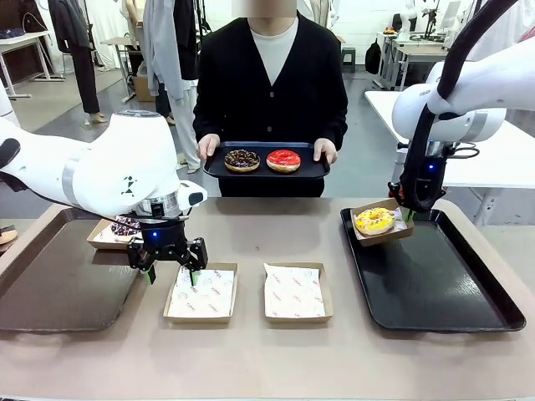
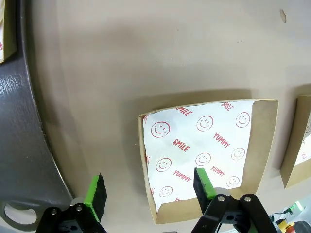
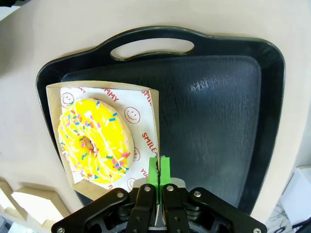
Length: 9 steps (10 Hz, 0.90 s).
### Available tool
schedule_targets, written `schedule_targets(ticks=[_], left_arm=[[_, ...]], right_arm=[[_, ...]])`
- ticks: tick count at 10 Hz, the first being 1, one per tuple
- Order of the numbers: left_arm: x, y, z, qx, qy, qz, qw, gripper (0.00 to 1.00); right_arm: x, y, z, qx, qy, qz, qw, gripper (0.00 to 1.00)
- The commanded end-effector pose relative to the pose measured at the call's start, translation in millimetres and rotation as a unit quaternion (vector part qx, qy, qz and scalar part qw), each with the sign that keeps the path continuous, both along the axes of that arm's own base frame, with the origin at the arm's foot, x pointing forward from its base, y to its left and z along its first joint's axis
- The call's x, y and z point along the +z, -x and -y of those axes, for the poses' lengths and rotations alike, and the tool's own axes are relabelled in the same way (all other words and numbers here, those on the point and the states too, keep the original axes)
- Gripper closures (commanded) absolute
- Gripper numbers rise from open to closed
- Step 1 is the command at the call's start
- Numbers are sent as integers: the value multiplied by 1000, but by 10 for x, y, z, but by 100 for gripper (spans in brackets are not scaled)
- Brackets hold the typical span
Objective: Individually package the donuts and arrange them on the tray.
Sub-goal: Place the picked Paper togo box on the Handle tray while simultaneously picking up another Paper togo box from the table with the other hand.
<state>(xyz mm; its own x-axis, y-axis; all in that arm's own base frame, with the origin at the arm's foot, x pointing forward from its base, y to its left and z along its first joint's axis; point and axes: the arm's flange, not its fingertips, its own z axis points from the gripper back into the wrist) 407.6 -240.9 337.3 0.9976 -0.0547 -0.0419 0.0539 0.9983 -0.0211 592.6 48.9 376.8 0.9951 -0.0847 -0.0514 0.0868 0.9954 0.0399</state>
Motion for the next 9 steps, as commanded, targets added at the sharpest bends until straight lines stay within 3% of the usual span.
schedule_targets(ticks=[1,5,6,7,8,9], left_arm=[[-59,-28,-13,15,-12,3,1000,6],[-123,-70,-26,20,-10,-2,1000,6],[-122,-74,-32,25,-6,-6,1000,27],[-124,-75,-35,24,-4,-7,1000,66],[-120,-70,-35,24,-4,-7,1000,87],[-116,-62,-36,24,-4,-6,1000,100]], right_arm=[[15,-82,-53,-6,1,-4,1000,99],[6,-82,-64,-4,2,-4,1000,99],[4,-76,-63,1,0,-3,1000,86],[-5,-74,-61,5,-1,-4,1000,40],[-7,-76,-58,4,-2,-5,1000,27],[-10,-74,-63,2,-3,-5,1000,0]])
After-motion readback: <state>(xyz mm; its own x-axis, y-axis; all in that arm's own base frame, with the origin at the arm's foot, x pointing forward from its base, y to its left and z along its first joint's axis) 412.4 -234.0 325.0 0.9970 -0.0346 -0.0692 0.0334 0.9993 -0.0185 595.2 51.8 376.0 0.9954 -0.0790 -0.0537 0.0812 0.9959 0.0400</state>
